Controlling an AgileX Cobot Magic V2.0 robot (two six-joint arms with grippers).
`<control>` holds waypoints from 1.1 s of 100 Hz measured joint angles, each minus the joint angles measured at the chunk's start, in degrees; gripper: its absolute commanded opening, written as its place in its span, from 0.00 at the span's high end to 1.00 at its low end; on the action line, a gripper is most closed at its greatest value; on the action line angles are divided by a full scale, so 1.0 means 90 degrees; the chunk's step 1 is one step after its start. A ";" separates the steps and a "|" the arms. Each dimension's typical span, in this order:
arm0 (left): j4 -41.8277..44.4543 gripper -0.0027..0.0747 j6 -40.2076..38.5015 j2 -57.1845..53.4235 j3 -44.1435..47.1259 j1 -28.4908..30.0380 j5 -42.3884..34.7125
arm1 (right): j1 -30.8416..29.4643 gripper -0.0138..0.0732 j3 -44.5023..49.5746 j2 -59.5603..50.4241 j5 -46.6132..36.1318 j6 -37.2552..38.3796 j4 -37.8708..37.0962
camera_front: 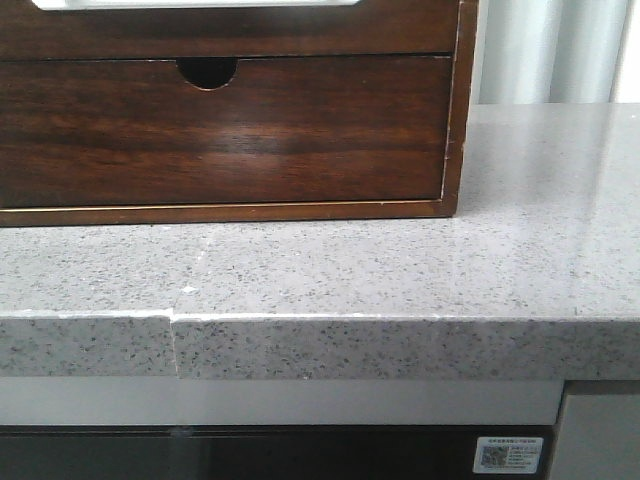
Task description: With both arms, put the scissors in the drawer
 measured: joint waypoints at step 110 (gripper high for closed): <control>-0.0453 0.99 0.0011 0.1949 -0.3036 0.0000 0.1716 | 0.0000 0.92 -0.3411 0.2317 0.3152 -0.0105 0.0172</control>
